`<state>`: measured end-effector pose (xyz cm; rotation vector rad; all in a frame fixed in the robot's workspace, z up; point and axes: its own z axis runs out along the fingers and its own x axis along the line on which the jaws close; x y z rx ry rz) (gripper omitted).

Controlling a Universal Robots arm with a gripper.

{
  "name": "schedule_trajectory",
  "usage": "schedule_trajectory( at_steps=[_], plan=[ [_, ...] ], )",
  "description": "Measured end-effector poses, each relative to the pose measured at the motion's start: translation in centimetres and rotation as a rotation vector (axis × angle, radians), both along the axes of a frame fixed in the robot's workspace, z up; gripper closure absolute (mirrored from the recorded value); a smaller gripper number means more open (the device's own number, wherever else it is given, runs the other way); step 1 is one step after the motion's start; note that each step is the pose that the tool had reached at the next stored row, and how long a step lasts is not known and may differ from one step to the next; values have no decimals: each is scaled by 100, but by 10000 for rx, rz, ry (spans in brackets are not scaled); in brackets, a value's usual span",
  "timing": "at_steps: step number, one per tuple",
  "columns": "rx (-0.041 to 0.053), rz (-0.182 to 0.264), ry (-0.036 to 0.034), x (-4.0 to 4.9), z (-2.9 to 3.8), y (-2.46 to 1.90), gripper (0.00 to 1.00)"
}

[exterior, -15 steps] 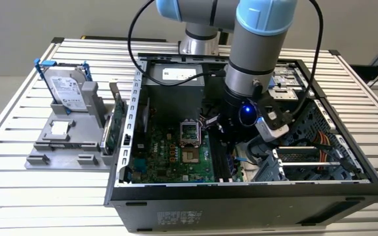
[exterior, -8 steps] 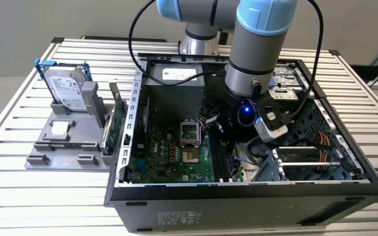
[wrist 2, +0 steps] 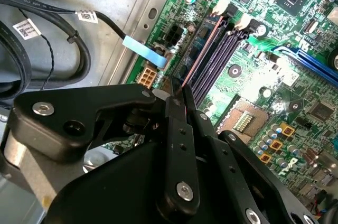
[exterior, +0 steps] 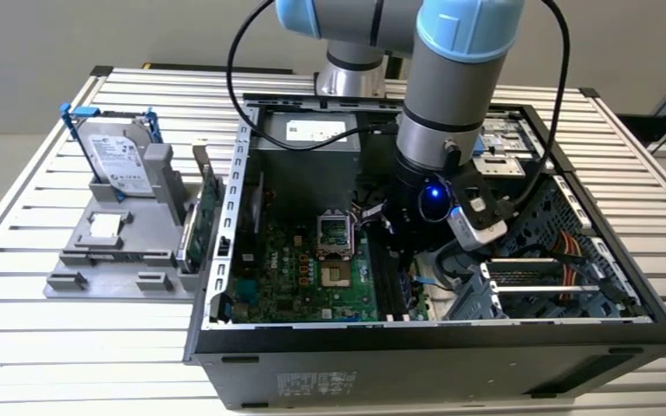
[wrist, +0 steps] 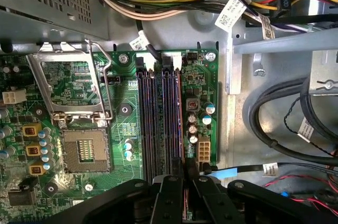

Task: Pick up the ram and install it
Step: 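Insert the ram into the slot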

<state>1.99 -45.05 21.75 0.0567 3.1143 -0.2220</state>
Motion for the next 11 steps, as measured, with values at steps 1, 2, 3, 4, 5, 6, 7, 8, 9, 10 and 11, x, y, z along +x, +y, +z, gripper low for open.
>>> schedule_trajectory(
  at_steps=[1,2,3,4,5,6,7,8,9,10,11],
  plan=[
    [-27,0,1,0,2,-1,100],
    [-56,-1,1,-1,3,-1,100],
    [-101,-1,0,-1,5,-1,100],
    [-141,-1,1,-1,8,-1,100],
    [-181,-1,1,-1,9,-1,100],
    [-233,-2,1,-1,13,-1,100],
    [-295,-2,1,-1,18,1,100],
    [-349,-2,1,-1,18,8,100],
    [-374,-2,1,-2,19,16,100],
    [-374,-3,1,-1,19,29,100],
    [-373,-11,0,-1,18,41,100]
  ],
)
